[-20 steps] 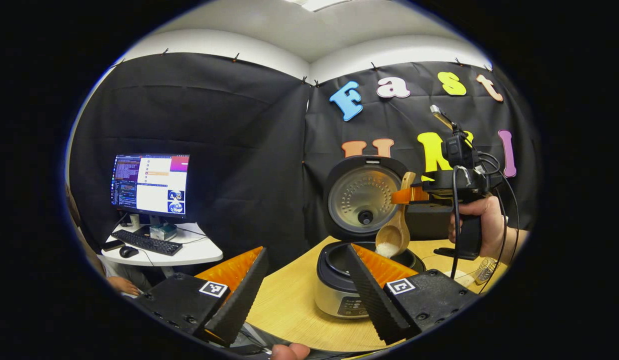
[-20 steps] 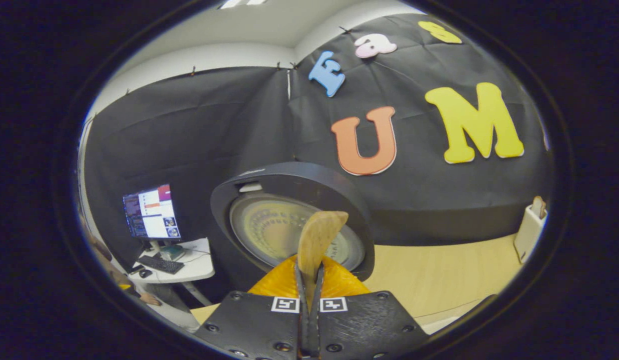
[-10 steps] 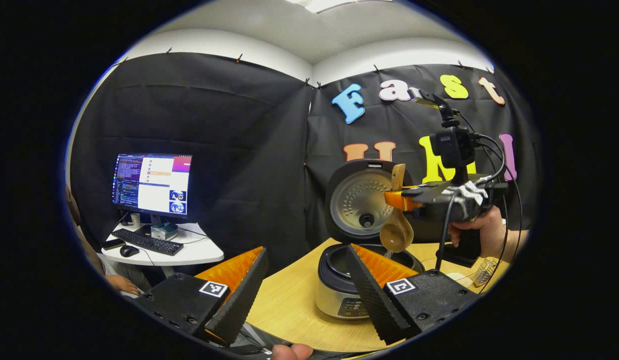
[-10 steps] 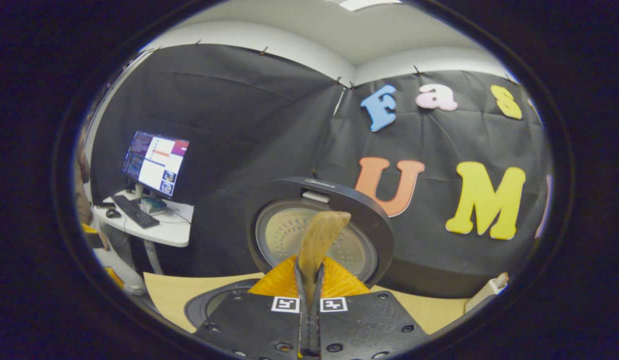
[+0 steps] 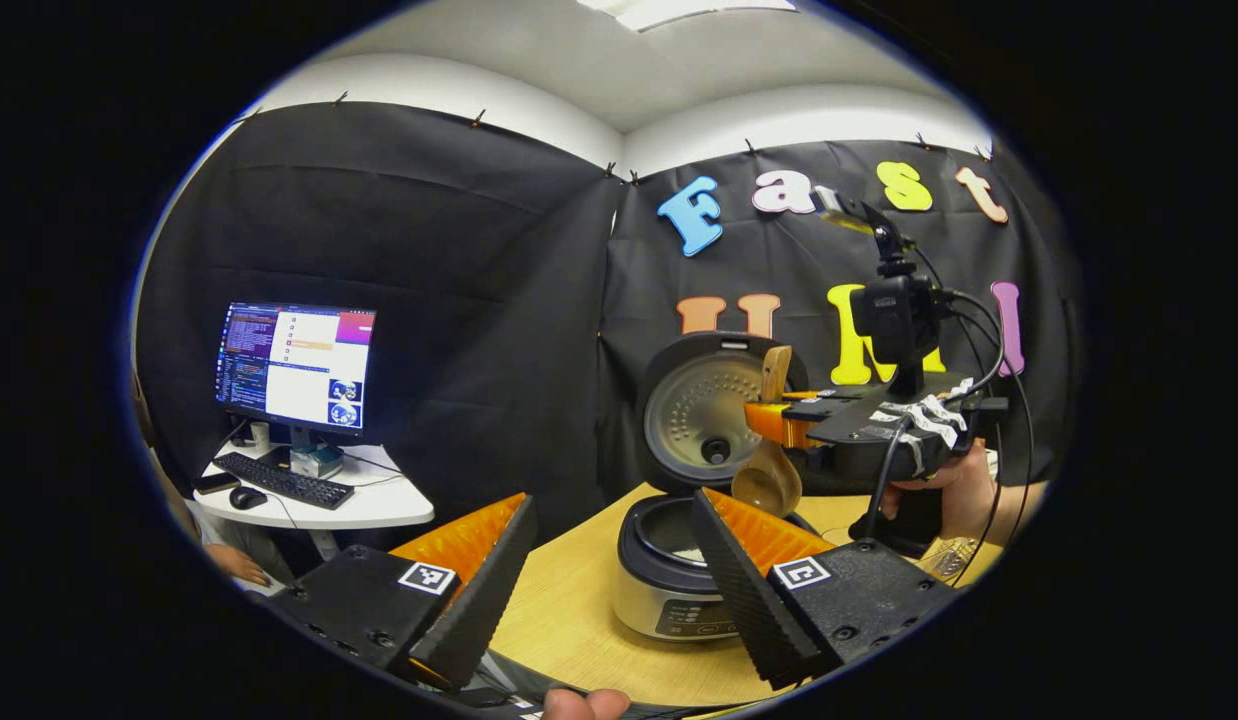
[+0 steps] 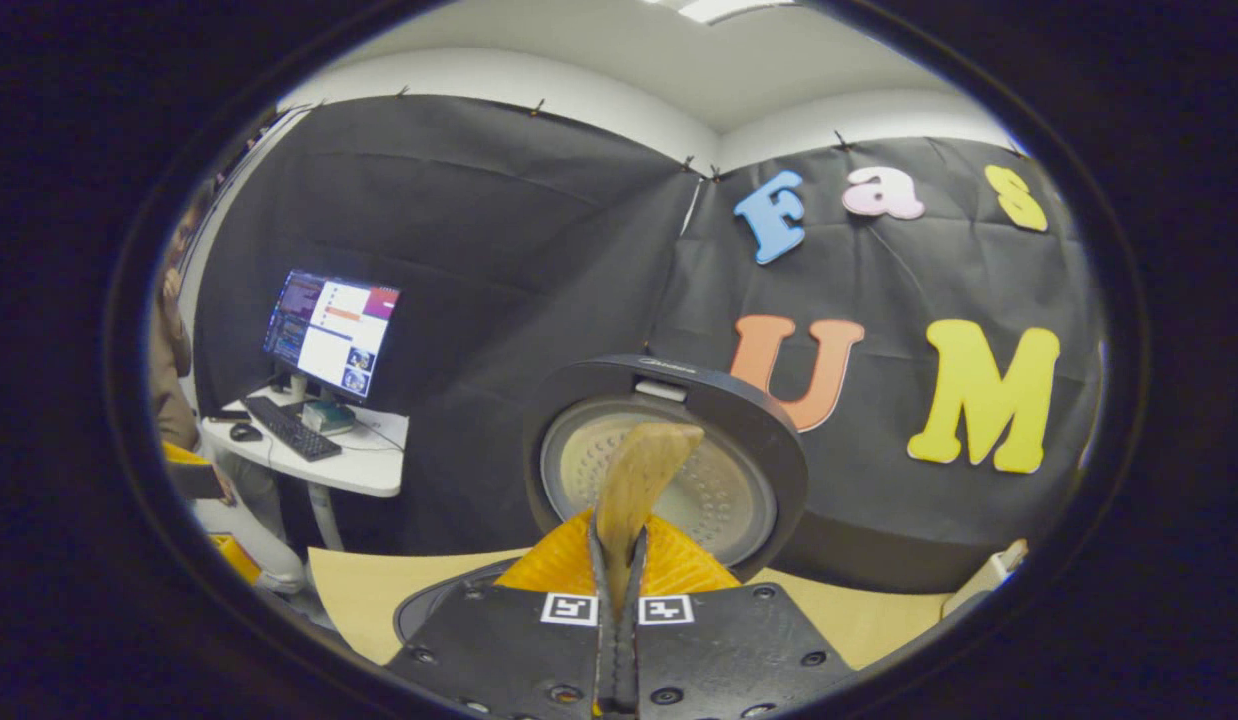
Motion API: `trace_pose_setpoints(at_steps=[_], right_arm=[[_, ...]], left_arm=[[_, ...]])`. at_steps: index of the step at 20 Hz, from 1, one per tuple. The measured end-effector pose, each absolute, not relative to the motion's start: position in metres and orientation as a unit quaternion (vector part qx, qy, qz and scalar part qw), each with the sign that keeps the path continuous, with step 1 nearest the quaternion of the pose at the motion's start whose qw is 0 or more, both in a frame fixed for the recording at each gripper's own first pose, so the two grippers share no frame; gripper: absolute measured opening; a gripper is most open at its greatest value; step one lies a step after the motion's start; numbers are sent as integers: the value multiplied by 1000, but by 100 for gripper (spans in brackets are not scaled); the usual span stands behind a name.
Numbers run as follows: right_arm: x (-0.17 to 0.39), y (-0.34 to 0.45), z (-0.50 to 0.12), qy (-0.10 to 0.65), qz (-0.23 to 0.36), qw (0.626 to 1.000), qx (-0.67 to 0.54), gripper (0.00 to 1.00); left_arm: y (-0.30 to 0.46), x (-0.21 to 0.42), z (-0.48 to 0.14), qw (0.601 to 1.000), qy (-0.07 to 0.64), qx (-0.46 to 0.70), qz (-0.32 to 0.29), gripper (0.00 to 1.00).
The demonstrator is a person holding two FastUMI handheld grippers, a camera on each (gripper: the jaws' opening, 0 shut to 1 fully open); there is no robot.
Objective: Close the left gripper, press the button to open the rice cooker; take a wooden spoon from the chopstick holder with the right hand, scoop a spoonful of rice and pour it into the rice cooker, then put the wooden spoon back into the chopstick holder.
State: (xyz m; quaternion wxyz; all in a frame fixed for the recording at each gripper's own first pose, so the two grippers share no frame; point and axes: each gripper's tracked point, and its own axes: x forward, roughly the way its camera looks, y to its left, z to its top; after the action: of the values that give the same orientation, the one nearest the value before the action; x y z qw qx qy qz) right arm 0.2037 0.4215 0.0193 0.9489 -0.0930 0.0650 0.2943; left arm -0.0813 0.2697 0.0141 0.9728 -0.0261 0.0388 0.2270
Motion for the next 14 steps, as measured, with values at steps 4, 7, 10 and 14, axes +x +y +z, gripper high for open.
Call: trace_pose_setpoints(at_steps=[4, 7, 10, 14], right_arm=[[202, 392, 38, 106, 283, 952, 45, 0], [199, 346, 52, 122, 268, 949, 117, 0], [197, 281, 58, 125, 227, 954, 154, 0], [190, 176, 58, 113, 145, 970, 162, 0]], left_arm=[[261, -81, 19, 975, 35, -24, 218, 95], [249, -76, 18, 978, 35, -22, 206, 99], [231, -68, 21, 982, 32, -25, 183, 99], [210, -60, 23, 986, 30, -8, 165, 98]])
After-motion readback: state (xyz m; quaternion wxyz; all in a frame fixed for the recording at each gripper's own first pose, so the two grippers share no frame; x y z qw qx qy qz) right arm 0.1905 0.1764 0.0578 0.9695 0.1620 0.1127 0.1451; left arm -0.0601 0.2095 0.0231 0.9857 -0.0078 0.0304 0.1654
